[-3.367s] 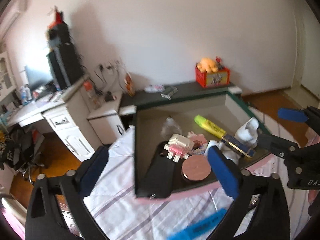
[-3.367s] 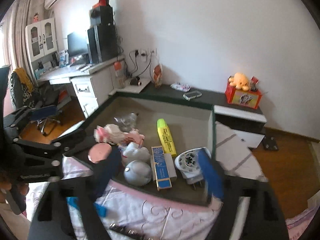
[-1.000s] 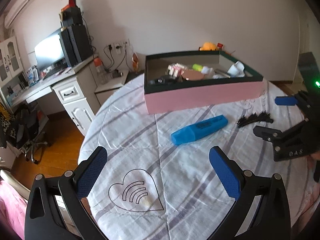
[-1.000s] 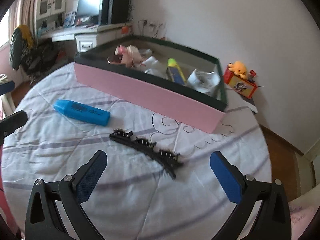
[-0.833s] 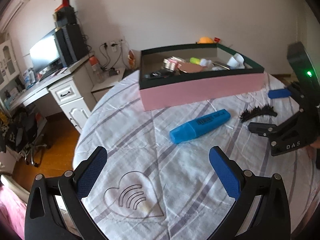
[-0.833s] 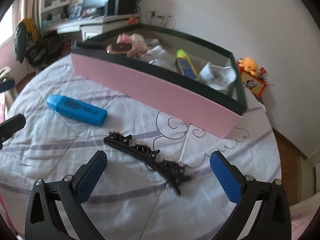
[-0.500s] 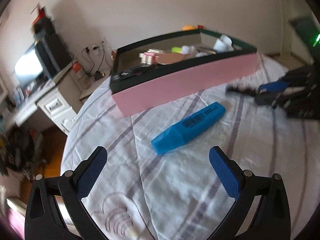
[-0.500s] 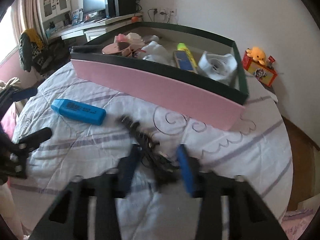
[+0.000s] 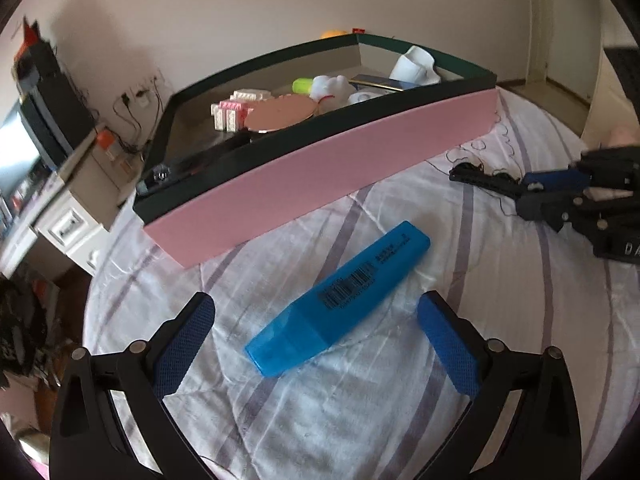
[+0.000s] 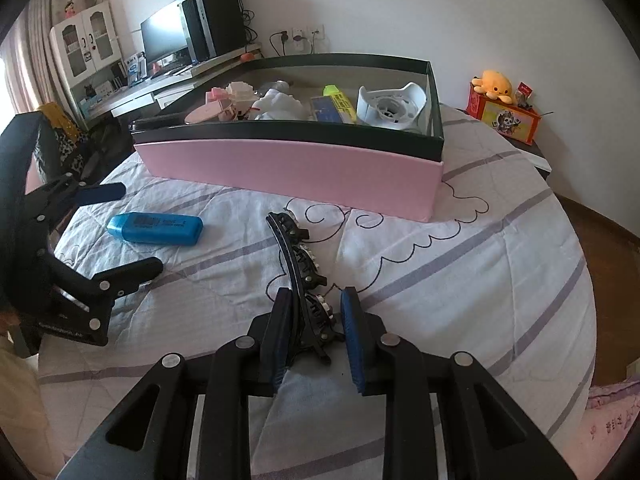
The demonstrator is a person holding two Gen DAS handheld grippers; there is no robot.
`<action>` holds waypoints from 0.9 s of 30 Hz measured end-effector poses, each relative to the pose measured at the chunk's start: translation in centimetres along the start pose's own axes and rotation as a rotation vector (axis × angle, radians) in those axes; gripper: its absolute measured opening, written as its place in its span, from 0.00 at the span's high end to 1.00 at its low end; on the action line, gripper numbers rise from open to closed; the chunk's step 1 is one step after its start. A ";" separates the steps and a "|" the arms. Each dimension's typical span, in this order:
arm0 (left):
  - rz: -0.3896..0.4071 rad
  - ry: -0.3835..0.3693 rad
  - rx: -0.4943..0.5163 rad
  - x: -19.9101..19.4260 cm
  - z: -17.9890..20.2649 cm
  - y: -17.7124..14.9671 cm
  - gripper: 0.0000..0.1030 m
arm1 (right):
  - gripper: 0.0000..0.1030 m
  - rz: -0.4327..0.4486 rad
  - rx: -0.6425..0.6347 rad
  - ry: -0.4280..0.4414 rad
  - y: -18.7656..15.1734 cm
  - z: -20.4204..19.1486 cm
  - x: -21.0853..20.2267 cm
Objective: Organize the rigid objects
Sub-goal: 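Grasp the blue highlighter with the left tool while the right tool grasps the black track piece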
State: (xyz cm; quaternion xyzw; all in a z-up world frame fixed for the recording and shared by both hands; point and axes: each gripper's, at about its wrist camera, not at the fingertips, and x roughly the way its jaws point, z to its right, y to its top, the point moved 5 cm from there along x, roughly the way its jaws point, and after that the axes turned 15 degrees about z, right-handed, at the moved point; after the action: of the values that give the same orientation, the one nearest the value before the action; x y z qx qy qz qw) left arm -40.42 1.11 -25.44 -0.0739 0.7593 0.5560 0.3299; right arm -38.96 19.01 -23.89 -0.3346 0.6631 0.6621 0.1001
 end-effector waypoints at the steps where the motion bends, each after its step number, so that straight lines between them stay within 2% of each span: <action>1: 0.001 -0.028 -0.023 -0.1 0.1 0.0 0.25 | 0.76 0.000 -0.001 -0.001 0.0 0.0 0.1; 4: 0.002 -0.076 -0.073 -0.6 0.6 -0.1 0.51 | 0.76 -0.002 -0.013 -0.011 0.0 0.1 0.1; 7: 0.001 -0.081 -0.098 -1.4 1.3 -0.5 0.61 | 0.76 -0.003 -0.031 -0.030 0.1 -0.1 0.1; 8: -0.004 -0.085 -0.120 -1.6 1.4 -0.6 0.61 | 0.76 -0.003 -0.033 -0.035 0.0 -0.2 0.1; 14: 0.006 -0.125 -0.184 -3.5 3.3 -1.7 0.61 | 0.75 0.004 -0.006 -0.059 -0.5 -0.6 -0.8; 17: 0.017 -0.126 -0.188 -3.7 3.8 -1.9 0.54 | 0.75 0.003 -0.004 -0.049 -1.1 -1.3 -1.6; 23: 0.004 -0.071 -0.232 -1.7 2.8 -0.9 0.48 | 0.75 0.015 0.035 -0.051 -1.2 -1.2 -1.6; 26: -0.001 -0.081 -0.234 -1.0 2.7 -0.5 0.39 | 0.75 0.018 0.028 -0.063 -1.0 -1.3 -1.3; 27: -0.005 -0.097 -0.230 -0.8 2.9 -0.4 0.29 | 0.75 0.020 0.023 -0.068 -1.0 -1.4 -1.2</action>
State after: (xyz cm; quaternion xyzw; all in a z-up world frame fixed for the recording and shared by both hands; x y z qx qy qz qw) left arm -38.45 3.34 -25.74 -0.0860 0.6736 0.6415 0.3568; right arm -37.03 18.17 -23.87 -0.3041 0.6703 0.6662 0.1198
